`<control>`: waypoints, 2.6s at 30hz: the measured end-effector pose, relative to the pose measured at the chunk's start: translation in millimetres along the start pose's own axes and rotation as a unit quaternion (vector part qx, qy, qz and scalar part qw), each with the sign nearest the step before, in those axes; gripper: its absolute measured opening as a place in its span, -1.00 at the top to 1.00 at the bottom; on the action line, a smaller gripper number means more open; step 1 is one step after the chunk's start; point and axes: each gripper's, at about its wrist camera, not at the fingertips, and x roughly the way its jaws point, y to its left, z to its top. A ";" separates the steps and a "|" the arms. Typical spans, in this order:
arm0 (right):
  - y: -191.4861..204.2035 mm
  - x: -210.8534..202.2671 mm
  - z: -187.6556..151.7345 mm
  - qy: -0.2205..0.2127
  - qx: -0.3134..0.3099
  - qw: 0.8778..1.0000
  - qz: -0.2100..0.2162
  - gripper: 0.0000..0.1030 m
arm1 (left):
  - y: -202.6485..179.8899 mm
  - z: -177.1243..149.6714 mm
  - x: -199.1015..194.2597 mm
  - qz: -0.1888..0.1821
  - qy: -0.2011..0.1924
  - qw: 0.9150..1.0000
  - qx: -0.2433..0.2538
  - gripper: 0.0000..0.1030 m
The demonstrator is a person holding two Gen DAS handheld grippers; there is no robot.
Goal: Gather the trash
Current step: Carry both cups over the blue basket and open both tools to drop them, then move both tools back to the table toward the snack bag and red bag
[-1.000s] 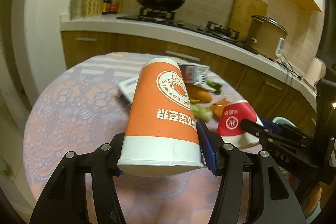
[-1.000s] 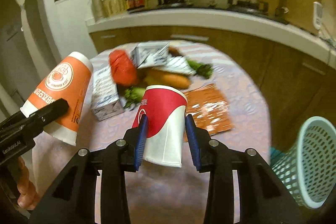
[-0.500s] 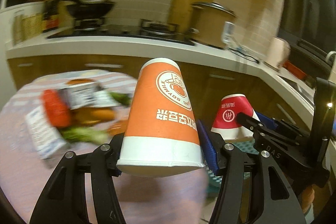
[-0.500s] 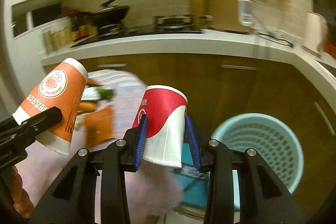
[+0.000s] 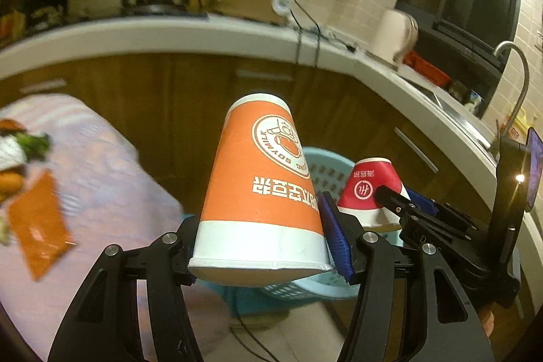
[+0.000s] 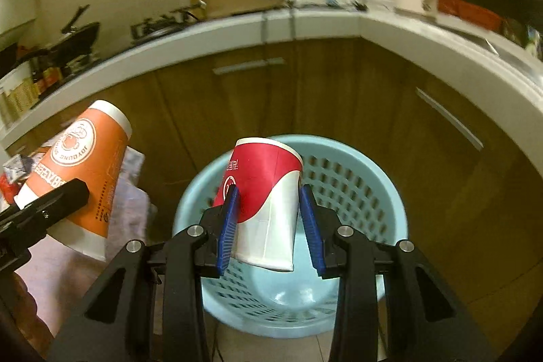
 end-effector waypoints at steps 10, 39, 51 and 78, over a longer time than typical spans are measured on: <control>-35.9 35.6 -22.5 0.056 0.022 0.998 -0.022 0.35 | -8.3 -18.0 62.1 -0.054 0.071 0.996 -0.014 -0.10; -1.5 15.3 -9.6 0.036 -0.005 0.999 0.003 0.15 | 22.6 -10.7 -5.3 -0.015 0.035 0.999 -0.033 -0.35; 113.6 -18.9 12.6 -0.005 -0.078 0.992 0.100 0.15 | 87.4 -4.5 -130.1 0.083 -0.076 0.989 -0.098 -0.34; 306.3 8.2 -3.7 0.026 -0.207 0.955 0.212 0.15 | 293.6 3.3 -173.6 0.283 -0.061 0.928 -0.233 -0.38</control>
